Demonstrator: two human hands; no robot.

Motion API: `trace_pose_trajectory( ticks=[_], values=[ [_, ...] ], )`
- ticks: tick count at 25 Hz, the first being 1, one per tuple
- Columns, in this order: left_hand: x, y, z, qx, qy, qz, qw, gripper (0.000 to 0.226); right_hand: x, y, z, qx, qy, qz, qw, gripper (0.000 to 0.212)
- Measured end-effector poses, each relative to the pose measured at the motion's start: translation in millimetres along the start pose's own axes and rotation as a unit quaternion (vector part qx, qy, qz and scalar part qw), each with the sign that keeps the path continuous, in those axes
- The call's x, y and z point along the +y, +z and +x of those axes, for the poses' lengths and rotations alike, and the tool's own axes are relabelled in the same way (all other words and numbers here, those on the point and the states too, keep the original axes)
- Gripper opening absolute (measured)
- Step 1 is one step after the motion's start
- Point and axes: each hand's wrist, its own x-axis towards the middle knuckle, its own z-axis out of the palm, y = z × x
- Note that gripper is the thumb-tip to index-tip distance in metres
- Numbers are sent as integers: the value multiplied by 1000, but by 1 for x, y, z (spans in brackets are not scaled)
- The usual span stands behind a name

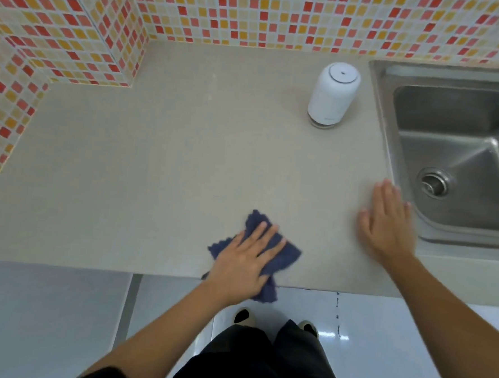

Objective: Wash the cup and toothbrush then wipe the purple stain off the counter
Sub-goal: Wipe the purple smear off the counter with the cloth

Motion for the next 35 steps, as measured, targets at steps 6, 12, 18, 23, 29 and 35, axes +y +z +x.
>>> trace_pose_trajectory(
  ticks=[6,12,18,23,29,35],
  values=[
    [-48,-19,87,32,-176,-24,984,60,64,-3,3,-52,-8,29,998,67],
    [19,-6,186,3,-114,4,994,58,70,-2,4,-46,-27,78,996,73],
    [140,29,157,8,-121,-17,992,59,85,-14,10,16,13,338,941,59],
    [198,23,211,26,-172,-96,980,55,168,-54,35,36,64,359,931,50],
    [253,-22,298,144,-109,-69,981,64,224,-96,94,-110,81,587,798,22],
    [291,-48,353,161,-151,-230,948,81,245,-141,130,-165,9,689,706,12]
  ],
)
